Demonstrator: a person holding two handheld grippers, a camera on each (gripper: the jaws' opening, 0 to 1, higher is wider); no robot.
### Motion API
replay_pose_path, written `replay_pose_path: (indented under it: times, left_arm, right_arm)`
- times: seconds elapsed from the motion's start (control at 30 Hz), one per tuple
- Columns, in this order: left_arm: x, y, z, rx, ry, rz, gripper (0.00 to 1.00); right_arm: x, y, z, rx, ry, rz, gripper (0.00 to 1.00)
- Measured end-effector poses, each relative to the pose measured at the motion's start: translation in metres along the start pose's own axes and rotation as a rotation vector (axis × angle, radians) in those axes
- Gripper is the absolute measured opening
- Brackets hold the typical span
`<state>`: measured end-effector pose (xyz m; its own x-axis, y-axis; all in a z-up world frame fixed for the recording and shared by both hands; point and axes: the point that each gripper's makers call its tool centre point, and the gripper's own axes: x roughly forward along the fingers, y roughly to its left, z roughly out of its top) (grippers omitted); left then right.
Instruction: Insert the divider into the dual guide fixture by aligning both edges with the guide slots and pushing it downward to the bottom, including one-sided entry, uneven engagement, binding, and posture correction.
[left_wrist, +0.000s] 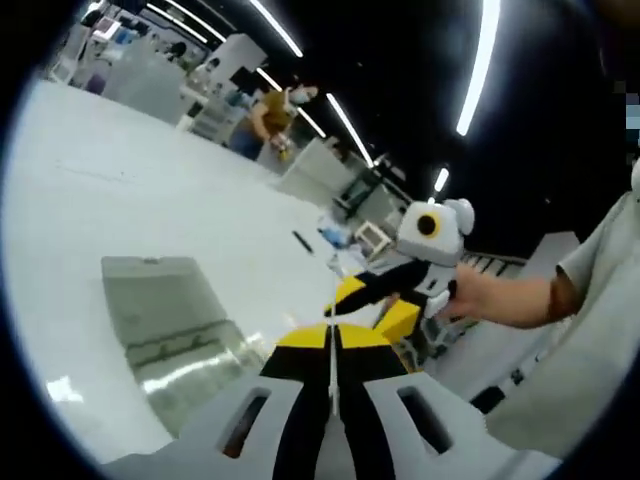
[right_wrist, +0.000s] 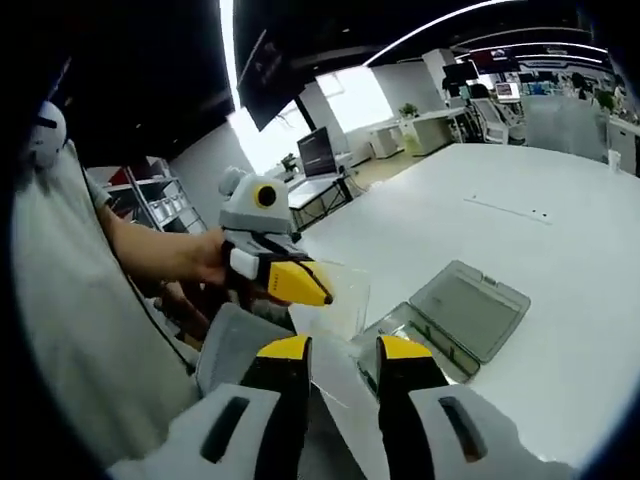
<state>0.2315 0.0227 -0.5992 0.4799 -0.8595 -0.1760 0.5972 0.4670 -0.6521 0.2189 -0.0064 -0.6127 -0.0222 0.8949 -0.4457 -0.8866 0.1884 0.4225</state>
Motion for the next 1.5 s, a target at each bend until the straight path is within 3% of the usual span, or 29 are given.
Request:
replay_pose_path:
  times: [0.4,0.8,1.5]
  left_arm:
    - [0.002,-0.02,0.008,0.063,0.013,-0.099,0.0]
    - [0.006,-0.032,0.006,0.089,0.024,-0.16,0.0]
    - [0.007,-0.036,0.006,0.079,0.004,-0.19,0.0]
  right_arm:
    - [-0.003,0.018,0.001,0.021,-0.005,0.18,0.17]
    - [-0.003,0.027,0.005,0.07,-0.033,0.279,0.13]
    - [-0.001,0.03,0.0,0.128,-0.065,0.326,0.05]
